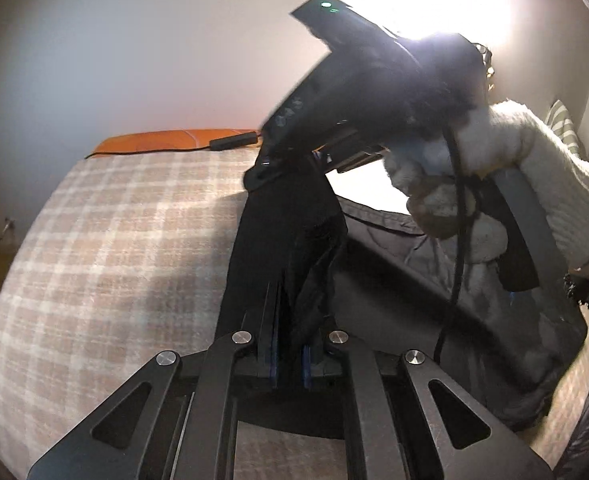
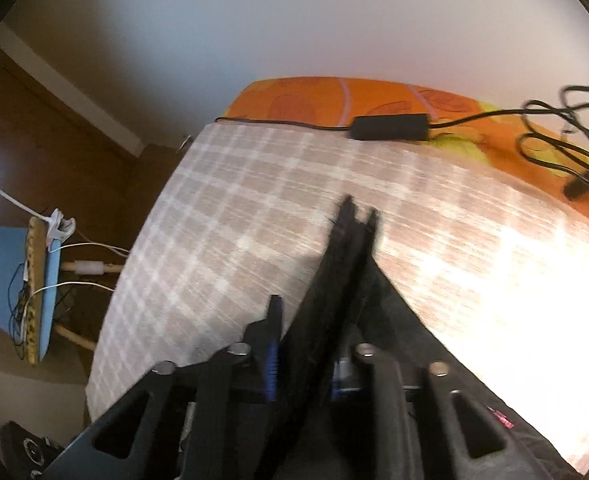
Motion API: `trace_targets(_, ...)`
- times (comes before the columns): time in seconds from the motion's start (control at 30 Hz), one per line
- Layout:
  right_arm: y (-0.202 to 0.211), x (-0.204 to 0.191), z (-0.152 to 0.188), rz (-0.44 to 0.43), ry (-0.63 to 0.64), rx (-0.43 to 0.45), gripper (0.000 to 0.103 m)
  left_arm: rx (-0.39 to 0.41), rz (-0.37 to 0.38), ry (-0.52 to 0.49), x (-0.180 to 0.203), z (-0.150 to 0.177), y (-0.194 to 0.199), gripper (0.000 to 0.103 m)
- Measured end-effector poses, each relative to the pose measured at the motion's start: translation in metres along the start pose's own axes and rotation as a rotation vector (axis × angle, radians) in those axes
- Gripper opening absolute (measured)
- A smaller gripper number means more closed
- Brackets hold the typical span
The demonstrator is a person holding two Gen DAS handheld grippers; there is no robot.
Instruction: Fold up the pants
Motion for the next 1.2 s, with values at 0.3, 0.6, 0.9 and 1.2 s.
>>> trace_targets(0.3, 0.054, 0.021, 0.026, -0.021, -0.078, 0.096, 0.002, 0.013, 0.062, -0.001, 0.038, -0.005, 0.018, 0.006)
trace_targets(0.6, 0.116, 0.049, 0.063, -0.042, -0.160, 0.178, 0.001, 0.015, 0.143, 0.020, 0.086, -0.006, 0.038, 0.006)
trace_targets(0.9, 0.180, 0.083, 0.110, -0.027, -0.212, 0.280, 0.001, 0.005, 0.221, -0.053, 0.155, -0.001, 0.053, 0.006)
trace_targets(1.2, 0.218, 0.125, 0.162, -0.011, -0.292, 0.350, 0.001, -0.030, 0.288, -0.132, 0.229, 0.016, 0.058, 0.006)
Point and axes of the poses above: each gripper's, at about its wrist camera, not at the fingertips, and y roughly against the way its jaws point, x to its right, z to its underside, the point moved 4 cm from there along -y, roughly the way its jaws point, and after that the axes turned 1 degree about -x, right-handed, at the moved point
